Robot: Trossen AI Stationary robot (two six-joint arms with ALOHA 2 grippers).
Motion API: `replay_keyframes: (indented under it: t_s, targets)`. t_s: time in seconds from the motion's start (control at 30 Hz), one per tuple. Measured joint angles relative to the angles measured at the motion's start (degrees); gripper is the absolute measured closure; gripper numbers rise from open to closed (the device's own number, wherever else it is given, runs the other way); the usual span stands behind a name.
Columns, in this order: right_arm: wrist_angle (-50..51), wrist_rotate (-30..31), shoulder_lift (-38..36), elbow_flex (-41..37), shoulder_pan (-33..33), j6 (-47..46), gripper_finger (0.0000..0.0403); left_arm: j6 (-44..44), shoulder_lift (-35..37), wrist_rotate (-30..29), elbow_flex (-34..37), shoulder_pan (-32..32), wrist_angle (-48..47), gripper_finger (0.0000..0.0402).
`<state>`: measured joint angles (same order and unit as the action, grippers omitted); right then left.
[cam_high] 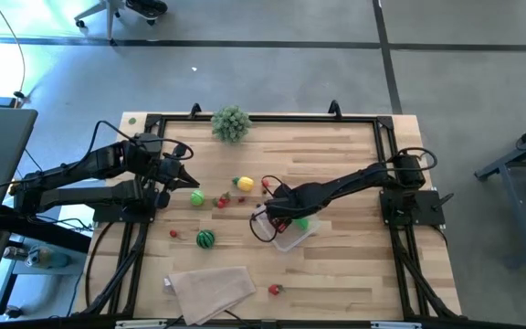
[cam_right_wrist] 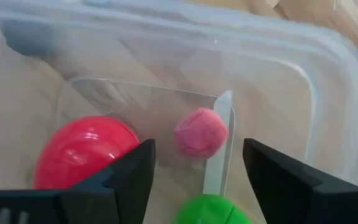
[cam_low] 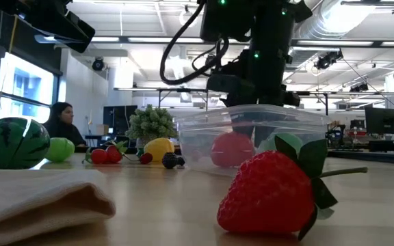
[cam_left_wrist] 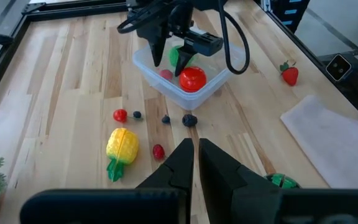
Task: Pick and placing Produce into tupperware
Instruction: Adjust the transparent bin
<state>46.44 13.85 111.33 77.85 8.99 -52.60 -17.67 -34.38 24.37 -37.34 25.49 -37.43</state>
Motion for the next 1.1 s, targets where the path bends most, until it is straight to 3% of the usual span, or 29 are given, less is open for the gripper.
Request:
replay_keyframes:
  t_s: [0.27, 1.1]
  targets:
    - [5.27, 5.60, -0.11, 5.77, -0.28, 1.20, 0.0164, 0.00, -0.01, -0.01, 0.00, 0.00, 0.00, 0.0385]
    - [4.18, 3.98, -0.11, 5.65, -6.07, 6.85, 0.0164, 0.01, -0.01, 0.01, 0.00, -0.01, 0.00, 0.0385]
